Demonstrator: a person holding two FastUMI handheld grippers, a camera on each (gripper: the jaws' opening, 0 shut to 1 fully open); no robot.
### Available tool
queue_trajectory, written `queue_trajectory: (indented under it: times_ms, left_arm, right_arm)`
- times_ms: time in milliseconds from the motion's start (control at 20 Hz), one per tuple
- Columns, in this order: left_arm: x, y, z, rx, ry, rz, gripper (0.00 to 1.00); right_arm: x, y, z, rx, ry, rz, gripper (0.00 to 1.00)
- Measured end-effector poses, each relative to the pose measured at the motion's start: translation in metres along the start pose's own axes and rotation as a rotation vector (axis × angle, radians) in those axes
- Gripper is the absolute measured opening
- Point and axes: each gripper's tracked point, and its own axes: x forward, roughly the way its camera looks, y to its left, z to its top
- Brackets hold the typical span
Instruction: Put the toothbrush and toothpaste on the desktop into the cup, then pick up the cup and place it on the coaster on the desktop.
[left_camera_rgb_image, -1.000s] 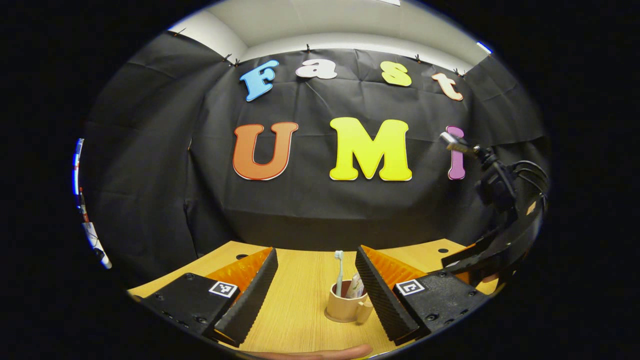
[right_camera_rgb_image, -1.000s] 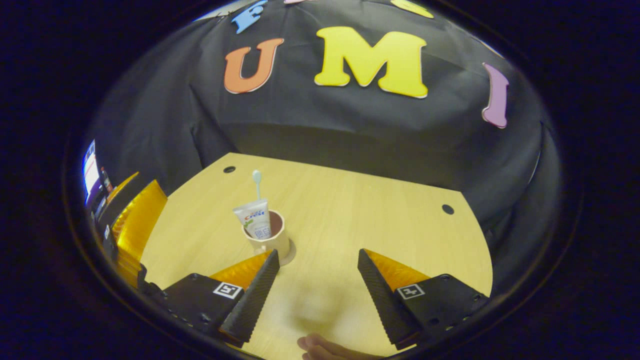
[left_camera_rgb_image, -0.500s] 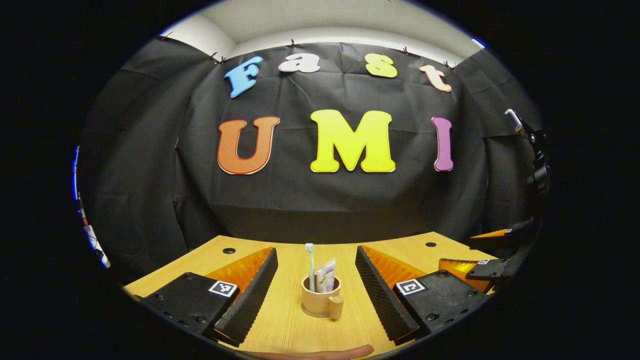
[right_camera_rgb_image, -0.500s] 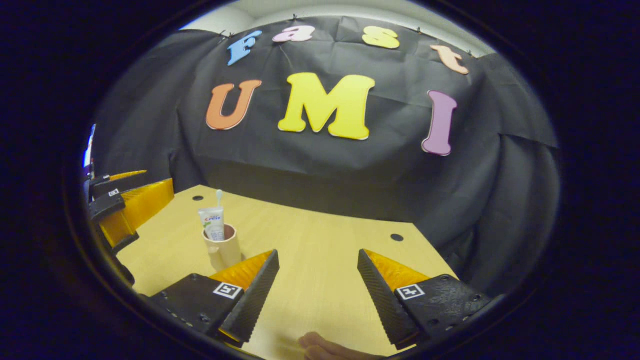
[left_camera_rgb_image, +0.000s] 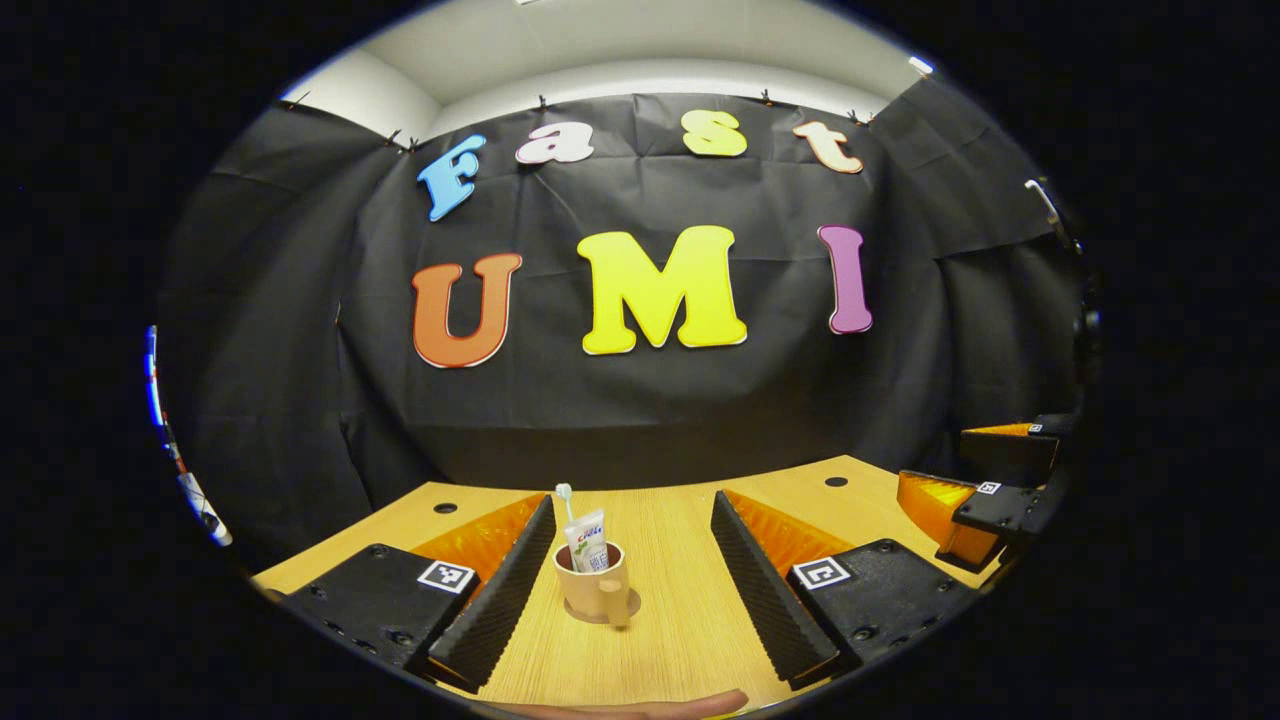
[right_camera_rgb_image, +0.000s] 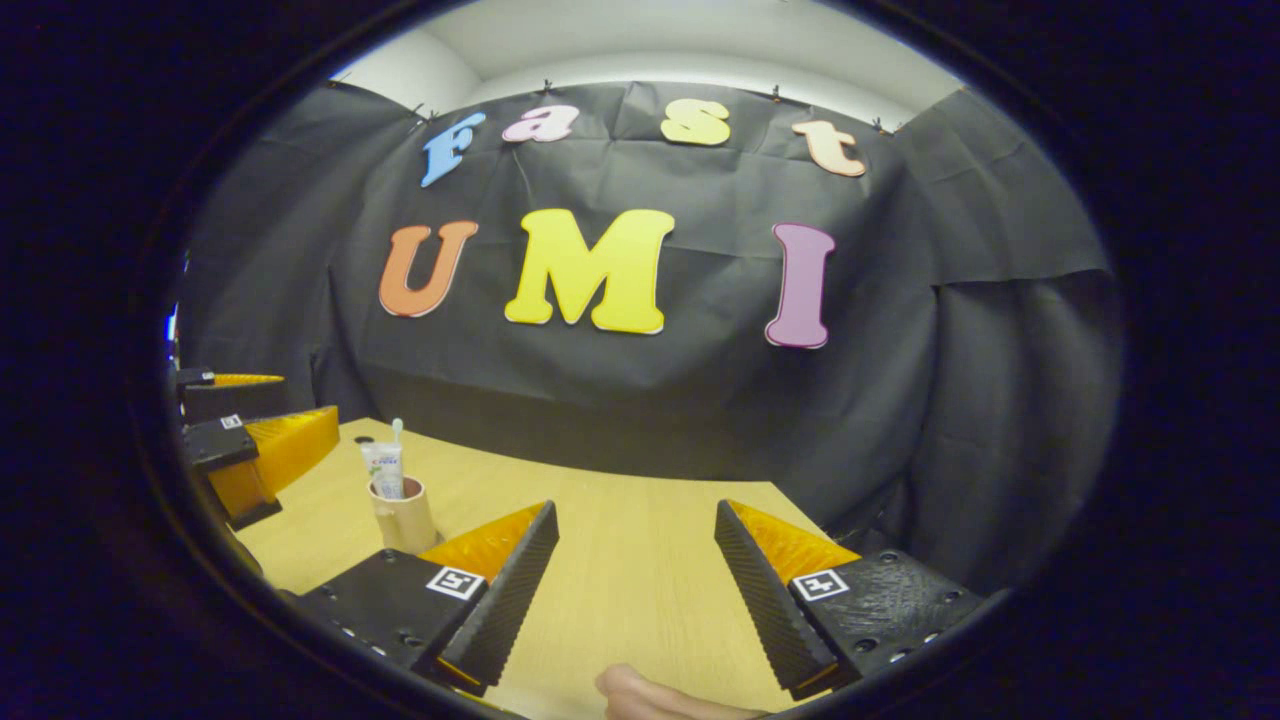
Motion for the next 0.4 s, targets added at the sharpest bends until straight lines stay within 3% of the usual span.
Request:
queue_trajectory:
  times_ms: [400]
  left_arm:
    - [0.005,0.011,-0.006,-0.040,0.011,0.044,0.99]
  right_arm:
    - [0.011,-0.006,-0.016,0.012,0.049,-0.012,0.96]
